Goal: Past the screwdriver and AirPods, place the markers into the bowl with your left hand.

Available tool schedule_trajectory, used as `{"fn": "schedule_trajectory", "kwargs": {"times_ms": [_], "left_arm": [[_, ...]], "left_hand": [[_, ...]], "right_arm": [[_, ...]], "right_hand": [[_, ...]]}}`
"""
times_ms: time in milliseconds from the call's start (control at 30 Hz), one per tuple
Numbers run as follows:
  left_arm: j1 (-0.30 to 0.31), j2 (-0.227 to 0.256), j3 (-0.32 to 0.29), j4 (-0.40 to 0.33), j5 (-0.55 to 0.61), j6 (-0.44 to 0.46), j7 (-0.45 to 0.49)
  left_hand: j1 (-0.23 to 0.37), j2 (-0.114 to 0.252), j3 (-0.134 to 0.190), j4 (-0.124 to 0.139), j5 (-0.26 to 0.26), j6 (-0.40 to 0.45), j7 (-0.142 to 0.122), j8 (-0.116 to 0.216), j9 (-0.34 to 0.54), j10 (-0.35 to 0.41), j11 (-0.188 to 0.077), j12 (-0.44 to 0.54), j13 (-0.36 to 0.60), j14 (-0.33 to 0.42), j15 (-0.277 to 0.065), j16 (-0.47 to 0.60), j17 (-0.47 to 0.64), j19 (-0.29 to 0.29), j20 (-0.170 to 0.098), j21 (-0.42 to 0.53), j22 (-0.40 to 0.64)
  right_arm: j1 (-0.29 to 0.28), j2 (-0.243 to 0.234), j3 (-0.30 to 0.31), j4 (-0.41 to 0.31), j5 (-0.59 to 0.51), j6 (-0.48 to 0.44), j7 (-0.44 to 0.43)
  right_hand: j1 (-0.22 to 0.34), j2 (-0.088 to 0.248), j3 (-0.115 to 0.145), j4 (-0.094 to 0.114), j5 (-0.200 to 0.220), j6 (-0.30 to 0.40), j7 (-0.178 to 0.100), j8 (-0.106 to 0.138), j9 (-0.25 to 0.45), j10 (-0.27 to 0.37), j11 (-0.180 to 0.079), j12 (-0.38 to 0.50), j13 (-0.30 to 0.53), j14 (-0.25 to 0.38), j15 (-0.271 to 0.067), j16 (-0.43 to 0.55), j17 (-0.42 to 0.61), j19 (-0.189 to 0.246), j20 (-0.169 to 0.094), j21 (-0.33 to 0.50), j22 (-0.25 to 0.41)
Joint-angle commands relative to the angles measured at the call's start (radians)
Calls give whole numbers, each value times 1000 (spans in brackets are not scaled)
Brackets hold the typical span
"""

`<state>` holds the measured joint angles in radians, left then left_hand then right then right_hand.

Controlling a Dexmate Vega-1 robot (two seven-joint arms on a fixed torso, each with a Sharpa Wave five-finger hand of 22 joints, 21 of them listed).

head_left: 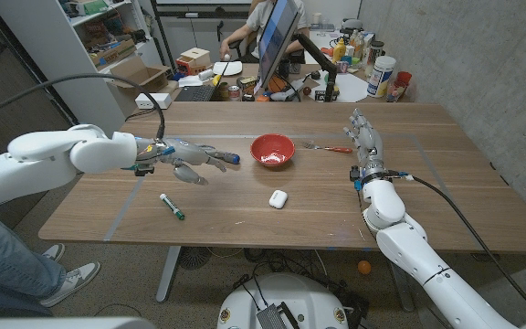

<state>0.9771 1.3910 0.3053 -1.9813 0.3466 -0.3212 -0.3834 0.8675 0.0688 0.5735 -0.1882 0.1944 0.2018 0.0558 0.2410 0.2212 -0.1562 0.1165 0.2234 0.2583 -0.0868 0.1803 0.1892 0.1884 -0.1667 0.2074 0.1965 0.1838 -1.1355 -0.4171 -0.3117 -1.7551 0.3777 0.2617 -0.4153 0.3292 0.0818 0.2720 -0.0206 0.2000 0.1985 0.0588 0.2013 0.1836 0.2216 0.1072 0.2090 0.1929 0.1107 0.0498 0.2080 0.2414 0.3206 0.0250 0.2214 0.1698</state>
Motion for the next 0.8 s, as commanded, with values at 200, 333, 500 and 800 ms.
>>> {"fn": "schedule_trajectory", "kwargs": {"times_ms": [200,333,500,800], "left_arm": [[312,162,-210,-99,-24,128,149],[475,126,-358,-108,47,139,171],[524,19,-423,-109,105,108,127],[551,-97,-481,-98,92,87,2]], "left_hand": [[83,-16,19,1,10,-93,49,-5,35,-20,23,12,12,-15,27,3,2,-15,3,9,2],[90,-26,15,2,8,-107,53,-6,40,-23,25,13,13,-22,29,1,2,-16,4,8,2],[101,-36,11,4,5,-81,49,12,49,-13,27,20,17,-22,29,3,2,-18,4,7,2],[113,-38,9,7,4,-59,43,28,57,-10,27,25,20,-19,30,5,3,-16,5,8,2]], "right_arm": [[-13,-12,-4,-28,-3,2,5],[-13,-13,-8,-35,-7,-2,5],[-17,-15,-10,-43,-7,-11,2],[-32,-20,-8,-66,-11,-31,-16]], "right_hand": [[3,-9,-1,-11,4,9,-2,1,5,10,1,-1,2,-1,1,-3,0,1,8,-6,2],[5,-12,-2,-15,4,10,-2,1,6,9,1,-2,2,-1,1,-3,-2,1,9,-7,3],[5,-14,-3,-16,5,10,-3,1,6,9,0,-2,2,0,2,-3,-3,1,9,-8,3],[6,-16,-4,-19,5,10,-3,0,6,9,2,-2,3,-1,4,-3,-4,1,9,-9,3]]}}
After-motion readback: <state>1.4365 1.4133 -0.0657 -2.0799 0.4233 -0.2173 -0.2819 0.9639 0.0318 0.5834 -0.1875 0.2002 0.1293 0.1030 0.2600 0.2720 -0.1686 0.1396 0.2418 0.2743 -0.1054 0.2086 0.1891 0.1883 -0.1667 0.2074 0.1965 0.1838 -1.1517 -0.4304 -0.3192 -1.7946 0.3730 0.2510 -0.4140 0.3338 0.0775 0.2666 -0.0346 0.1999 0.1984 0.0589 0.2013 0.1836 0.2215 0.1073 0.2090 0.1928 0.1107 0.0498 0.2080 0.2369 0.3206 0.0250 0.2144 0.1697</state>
